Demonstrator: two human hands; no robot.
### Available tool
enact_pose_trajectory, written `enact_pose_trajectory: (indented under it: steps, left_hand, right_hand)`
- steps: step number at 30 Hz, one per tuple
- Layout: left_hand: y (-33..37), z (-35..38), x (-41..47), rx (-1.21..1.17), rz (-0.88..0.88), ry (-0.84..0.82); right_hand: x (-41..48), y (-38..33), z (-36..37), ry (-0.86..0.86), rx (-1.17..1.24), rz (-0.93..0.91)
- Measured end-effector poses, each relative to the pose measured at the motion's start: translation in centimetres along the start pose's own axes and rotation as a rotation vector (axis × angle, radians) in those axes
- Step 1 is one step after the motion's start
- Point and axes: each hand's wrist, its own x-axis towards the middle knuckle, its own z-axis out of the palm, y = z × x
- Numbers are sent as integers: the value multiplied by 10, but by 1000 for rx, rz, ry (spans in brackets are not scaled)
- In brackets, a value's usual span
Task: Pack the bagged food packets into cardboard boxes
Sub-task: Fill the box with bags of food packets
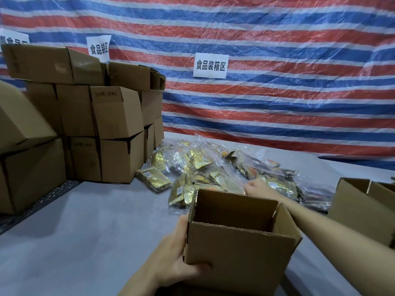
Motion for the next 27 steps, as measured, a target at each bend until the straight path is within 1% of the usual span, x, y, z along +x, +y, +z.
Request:
enact_pose_trajectory:
  steps: [4, 8, 13, 15, 17, 20, 22, 25, 27]
  left_hand:
    - [-2, 3, 2, -6, 55, 19]
    - [-3, 3, 1, -23, 68, 28]
    - [-2, 3, 2, -49, 60, 26]
    - [-1, 2, 1, -56, 53, 23]
    - [-1, 3, 2, -59, 51, 22]
    - [-3, 3, 3, -50, 47, 18]
    - [-3, 4, 4, -52, 48, 17]
    - [-3, 5, 4, -72, 43, 7]
    - [-4, 5, 4, -81, 47, 2]
  right_hand:
    - [-10, -11, -18, 126, 72, -29]
    - [-19, -28, -30, 120, 125, -4]
    - [-38, -46, -35, 116, 302, -39]
    - [-41, -46, -38, 132, 432, -13]
    - [-44, -45, -43, 113, 610, -6]
    - [-49, -52, -55, 74, 824, -53]
    - [-52, -57, -63, 108, 936, -84]
    - [-53, -63, -79, 205, 1032, -90]
    - [-56, -68, -92, 213, 1121, -131]
